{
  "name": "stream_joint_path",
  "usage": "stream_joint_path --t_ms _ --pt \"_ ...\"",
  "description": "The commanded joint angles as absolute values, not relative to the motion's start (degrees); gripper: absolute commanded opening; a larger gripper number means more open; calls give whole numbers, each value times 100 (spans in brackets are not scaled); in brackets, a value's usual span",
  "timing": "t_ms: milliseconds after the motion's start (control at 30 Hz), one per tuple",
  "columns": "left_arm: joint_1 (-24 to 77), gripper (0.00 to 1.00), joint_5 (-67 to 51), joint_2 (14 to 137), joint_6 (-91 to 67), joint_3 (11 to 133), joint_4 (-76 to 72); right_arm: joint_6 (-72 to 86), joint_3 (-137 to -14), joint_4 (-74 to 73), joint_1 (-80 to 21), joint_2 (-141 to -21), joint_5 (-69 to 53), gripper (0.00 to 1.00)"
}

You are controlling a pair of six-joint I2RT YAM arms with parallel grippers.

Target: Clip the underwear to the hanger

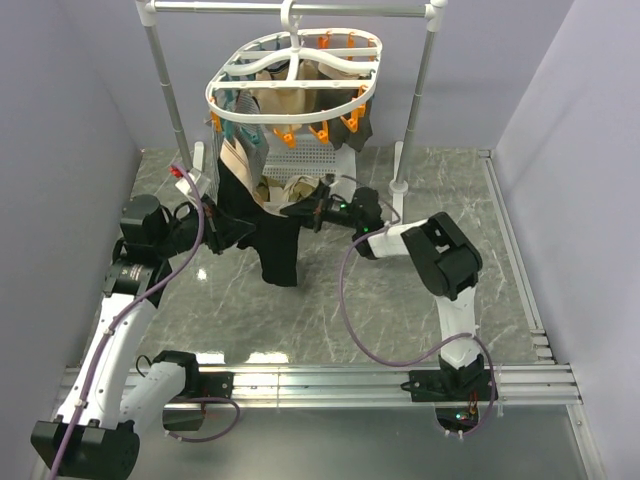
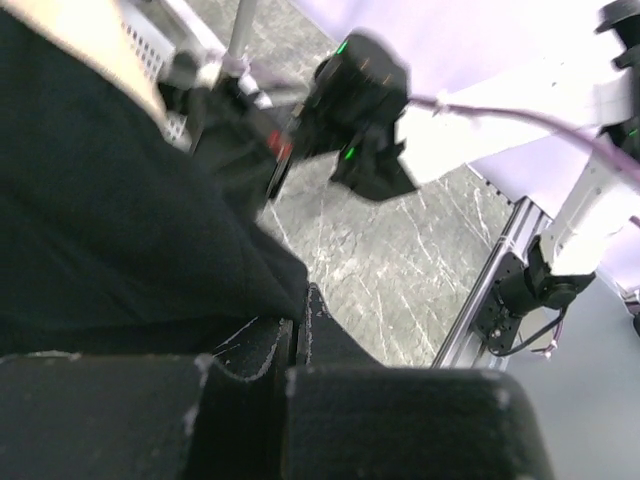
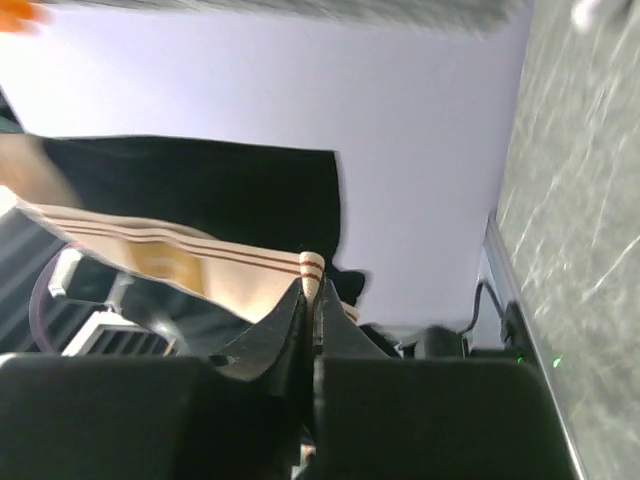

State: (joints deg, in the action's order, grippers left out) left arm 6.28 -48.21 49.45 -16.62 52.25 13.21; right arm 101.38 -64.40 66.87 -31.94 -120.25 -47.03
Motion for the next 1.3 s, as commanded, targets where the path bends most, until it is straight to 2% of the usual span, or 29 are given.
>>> stream_joint_path --t_ms 0,100,133,267,333,367,467,567,700,833,1000,1267 --pt "598 0 -4363 4764 -1643 5080 1476 9643 -6293 7066 -2770 -11374 -4605 0" --pt "598 0 -3598 4798 -1758 5019 1538 9030 -6240 6725 -2655 -10935 -4728 0" --pt "598 0 -2994 4816 -1827 5019 1547 8783 -6275 6349 -2637 -10803 -4763 0" --pt "598 1 -2232 5176 -1951 5133 1547 6546 -6503 4609 -2628 -9943 -5000 0" --pt "598 8 -2398 5264 -2100 5142 1468 6032 -6539 3809 -2593 -9748 -5054 0" --pt "598 20 -2486 5256 -2127 5116 1363 5429 -6513 3562 -2593 -9547 -5045 0" --pt "598 38 -2671 5063 -2145 4984 1179 4285 -6460 2612 -2593 -9038 -4843 0" --pt "598 40 -2942 4764 -2057 5010 1169 3677 -6241 2303 -2593 -8510 -4484 0" --pt "615 36 -3951 4474 -1566 5273 1397 3253 -5872 2294 -2645 -7894 -4096 0" --pt "756 31 -4060 4394 -1354 5352 1643 2805 -5757 2162 -2803 -7392 -3780 0" --pt "922 17 -4262 4667 -1984 5151 942 2251 -5906 1821 -3084 -7058 -3657 0" --pt "2346 7 -3175 5158 -2285 4895 -288 1029 -6029 1240 -3883 -6689 -3542 0"
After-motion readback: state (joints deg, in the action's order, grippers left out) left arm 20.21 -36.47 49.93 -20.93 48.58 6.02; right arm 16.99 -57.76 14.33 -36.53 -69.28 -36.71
